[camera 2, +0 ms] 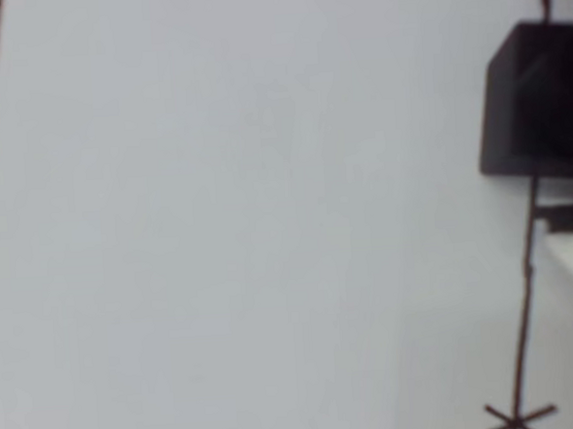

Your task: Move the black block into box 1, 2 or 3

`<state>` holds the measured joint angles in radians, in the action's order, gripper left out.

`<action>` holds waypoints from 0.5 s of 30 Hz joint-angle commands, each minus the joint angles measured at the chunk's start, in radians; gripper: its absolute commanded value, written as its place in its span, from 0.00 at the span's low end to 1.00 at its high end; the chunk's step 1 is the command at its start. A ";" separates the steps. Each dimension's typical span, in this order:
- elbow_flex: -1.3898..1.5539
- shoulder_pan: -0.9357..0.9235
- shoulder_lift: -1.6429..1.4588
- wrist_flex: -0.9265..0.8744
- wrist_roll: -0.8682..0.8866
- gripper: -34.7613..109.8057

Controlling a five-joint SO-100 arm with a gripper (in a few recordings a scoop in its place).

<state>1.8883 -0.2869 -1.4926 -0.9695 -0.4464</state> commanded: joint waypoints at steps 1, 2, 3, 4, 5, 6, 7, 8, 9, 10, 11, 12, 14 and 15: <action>-0.012 -0.018 -0.014 0.011 -0.021 0.44; -0.012 -0.018 -0.014 0.012 -0.021 0.44; -0.012 -0.017 -0.014 0.012 -0.021 0.44; -0.012 -0.017 -0.014 0.014 -0.021 0.44; -0.011 -0.017 -0.014 0.015 -0.021 0.44; -0.009 -0.017 -0.014 0.020 -0.020 0.44; -0.006 -0.015 -0.014 0.023 -0.020 0.44; -0.003 -0.015 -0.014 0.026 -0.018 0.44; 0.000 -0.014 -0.014 0.031 -0.018 0.44; 0.002 -0.014 -0.014 0.034 -0.018 0.44; 0.005 -0.014 -0.014 0.035 -0.020 0.44; 0.006 -0.014 -0.014 0.037 -0.020 0.44; 0.009 -0.014 -0.014 0.040 -0.021 0.44; 0.012 -0.014 -0.014 0.041 -0.021 0.44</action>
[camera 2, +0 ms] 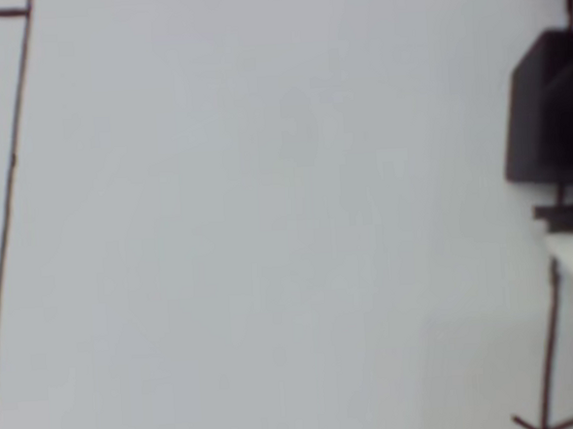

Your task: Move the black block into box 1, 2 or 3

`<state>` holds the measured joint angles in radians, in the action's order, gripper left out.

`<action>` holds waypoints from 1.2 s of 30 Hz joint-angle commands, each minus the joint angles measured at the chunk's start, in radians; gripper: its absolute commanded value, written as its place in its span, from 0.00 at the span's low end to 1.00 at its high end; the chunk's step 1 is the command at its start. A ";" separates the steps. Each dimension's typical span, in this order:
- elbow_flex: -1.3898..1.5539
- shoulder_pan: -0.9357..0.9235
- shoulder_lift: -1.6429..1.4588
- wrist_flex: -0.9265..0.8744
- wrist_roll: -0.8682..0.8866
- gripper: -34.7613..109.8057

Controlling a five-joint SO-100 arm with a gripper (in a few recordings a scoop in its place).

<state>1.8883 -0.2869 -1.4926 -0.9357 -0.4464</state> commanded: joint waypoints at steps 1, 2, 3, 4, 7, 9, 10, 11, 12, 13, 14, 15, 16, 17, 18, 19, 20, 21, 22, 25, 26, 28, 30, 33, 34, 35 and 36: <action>0.015 -0.012 -0.014 0.011 -0.021 0.44; 0.021 -0.011 -0.014 0.014 -0.021 0.44; 0.025 -0.009 -0.014 0.017 -0.020 0.44; 0.025 -0.009 -0.014 0.017 -0.020 0.44; 0.034 -0.008 -0.018 0.020 -0.020 0.44; 0.037 -0.006 -0.021 0.021 -0.020 0.44; 0.038 -0.008 -0.023 0.021 -0.023 0.44; 0.038 -0.008 -0.023 0.021 -0.023 0.44; 0.040 -0.008 -0.025 0.023 -0.025 0.44; 0.040 -0.008 -0.025 0.023 -0.025 0.44; 0.043 -0.008 -0.025 0.025 -0.025 0.44; 0.044 -0.008 -0.025 0.026 -0.025 0.44; 0.046 -0.009 -0.025 0.028 -0.025 0.44; 0.048 -0.011 -0.026 0.029 -0.026 0.44; 0.051 -0.011 -0.026 0.032 -0.028 0.44; 0.051 -0.011 -0.026 0.032 -0.028 0.44; 0.052 -0.011 -0.026 0.034 -0.028 0.44; 0.054 -0.011 -0.028 0.035 -0.028 0.44; 0.055 -0.012 -0.028 0.037 -0.029 0.44; 0.058 -0.012 -0.031 0.040 -0.029 0.44; 0.060 -0.012 -0.031 0.040 -0.029 0.44; 0.061 -0.012 -0.034 0.041 -0.031 0.44; 0.066 -0.012 -0.035 0.041 -0.032 0.43; 0.077 -0.011 -0.041 0.046 -0.031 0.26; 0.081 -0.009 -0.044 0.048 -0.031 0.25; 0.087 -0.009 -0.048 0.052 -0.028 0.24; 0.095 -0.008 -0.051 0.060 -0.023 0.24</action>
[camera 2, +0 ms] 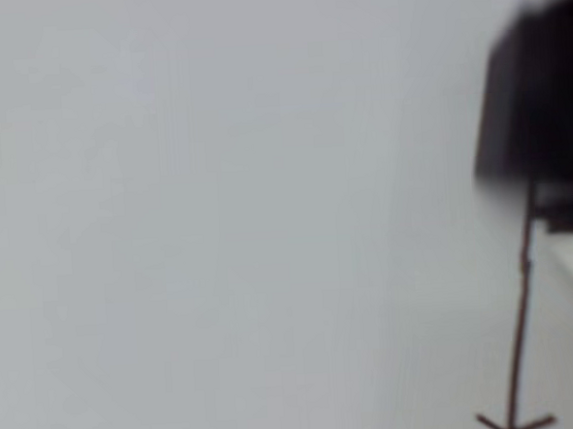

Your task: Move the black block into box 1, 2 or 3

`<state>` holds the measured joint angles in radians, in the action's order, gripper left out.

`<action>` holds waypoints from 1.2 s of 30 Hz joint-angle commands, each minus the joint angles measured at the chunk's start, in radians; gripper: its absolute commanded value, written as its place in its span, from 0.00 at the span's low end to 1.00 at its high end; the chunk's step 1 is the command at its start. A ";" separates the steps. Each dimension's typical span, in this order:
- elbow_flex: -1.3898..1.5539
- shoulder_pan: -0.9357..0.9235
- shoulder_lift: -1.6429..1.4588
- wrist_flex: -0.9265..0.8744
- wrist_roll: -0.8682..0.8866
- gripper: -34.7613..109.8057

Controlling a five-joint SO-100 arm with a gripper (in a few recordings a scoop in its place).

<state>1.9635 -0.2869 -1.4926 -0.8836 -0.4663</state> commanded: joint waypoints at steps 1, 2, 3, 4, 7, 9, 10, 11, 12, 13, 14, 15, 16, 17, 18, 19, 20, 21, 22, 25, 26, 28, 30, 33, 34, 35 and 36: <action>0.025 -0.008 -0.054 0.012 0.002 0.24; 0.028 -0.008 -0.057 0.015 0.003 0.24; 0.028 -0.006 -0.060 0.015 0.008 0.24; 0.028 -0.006 -0.061 0.015 0.008 0.24; 0.021 -0.002 -0.069 0.015 0.017 0.24; 0.012 0.002 -0.074 0.015 0.025 0.24; 0.006 0.005 -0.078 0.015 0.032 0.24; -0.002 0.008 -0.081 0.015 0.038 0.24; -0.014 0.012 -0.084 0.015 0.052 0.24; -0.028 0.018 -0.084 0.015 0.072 0.24; -0.043 0.028 -0.084 0.015 0.097 0.24; -0.055 0.034 -0.084 0.015 0.115 0.24; -0.075 0.041 -0.083 0.015 0.138 0.24; -0.095 0.046 -0.080 0.014 0.156 0.24; -0.110 0.048 -0.077 0.014 0.172 0.24; -0.126 0.051 -0.074 0.014 0.184 0.24; -0.144 0.054 -0.071 0.014 0.196 0.24; -0.163 0.055 -0.066 0.014 0.207 0.24; -0.179 0.055 -0.061 0.014 0.216 0.24; -0.239 0.055 -0.038 0.014 0.249 0.24; -0.262 0.055 -0.028 0.014 0.264 0.24; -0.324 0.055 0.003 0.014 0.301 0.24; -0.382 0.054 0.037 0.014 0.331 0.24; -0.471 0.040 0.097 0.014 0.345 0.24; -0.495 0.035 0.114 0.014 0.347 0.24; -0.528 0.029 0.137 0.014 0.351 0.24; -0.561 0.021 0.161 0.014 0.356 0.24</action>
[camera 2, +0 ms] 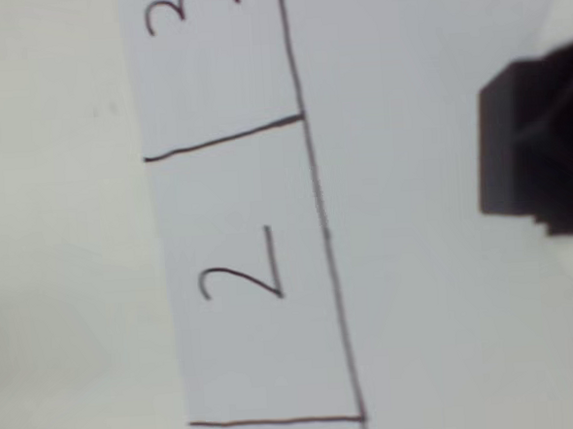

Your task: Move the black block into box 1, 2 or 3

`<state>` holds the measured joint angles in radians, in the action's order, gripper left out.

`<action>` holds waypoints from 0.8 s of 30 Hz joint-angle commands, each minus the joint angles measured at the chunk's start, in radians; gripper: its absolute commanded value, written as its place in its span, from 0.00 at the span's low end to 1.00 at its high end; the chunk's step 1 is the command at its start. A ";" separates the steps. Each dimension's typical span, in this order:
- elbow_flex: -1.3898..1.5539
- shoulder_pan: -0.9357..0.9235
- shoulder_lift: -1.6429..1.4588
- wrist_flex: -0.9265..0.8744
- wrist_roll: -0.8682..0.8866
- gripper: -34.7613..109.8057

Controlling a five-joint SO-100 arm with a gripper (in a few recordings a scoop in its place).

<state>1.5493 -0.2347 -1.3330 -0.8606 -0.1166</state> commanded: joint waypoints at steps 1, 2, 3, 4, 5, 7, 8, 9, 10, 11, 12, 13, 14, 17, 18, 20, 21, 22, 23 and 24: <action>-0.169 -0.037 0.017 -0.009 0.006 0.24; -0.192 -0.041 0.032 -0.009 0.009 0.24; -0.218 -0.048 0.052 -0.009 0.015 0.24; -0.253 -0.054 0.077 -0.008 0.025 0.24; -0.278 -0.060 0.094 -0.008 0.028 0.24; -0.333 -0.071 0.132 -0.008 0.032 0.24; -0.359 -0.075 0.152 -0.008 0.035 0.24; -0.385 -0.080 0.170 -0.006 0.037 0.24; -0.413 -0.083 0.190 -0.006 0.041 0.24; -0.451 -0.087 0.218 -0.005 0.049 0.24; -0.491 -0.094 0.245 -0.005 0.058 0.24; -0.528 -0.098 0.270 -0.005 0.063 0.24; -0.560 -0.104 0.293 -0.005 0.064 0.24; -0.643 -0.120 0.351 -0.005 0.084 0.24; -0.661 -0.123 0.364 -0.005 0.087 0.24; -0.695 -0.132 0.390 -0.003 0.087 0.24; -0.719 -0.137 0.405 -0.003 0.087 0.24; -0.741 -0.143 0.420 -0.002 0.087 0.24; -0.765 -0.147 0.439 0.005 0.089 0.24; -0.782 -0.150 0.451 0.014 0.094 0.24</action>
<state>0.8912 -0.3620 -0.8713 -0.8606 -0.0184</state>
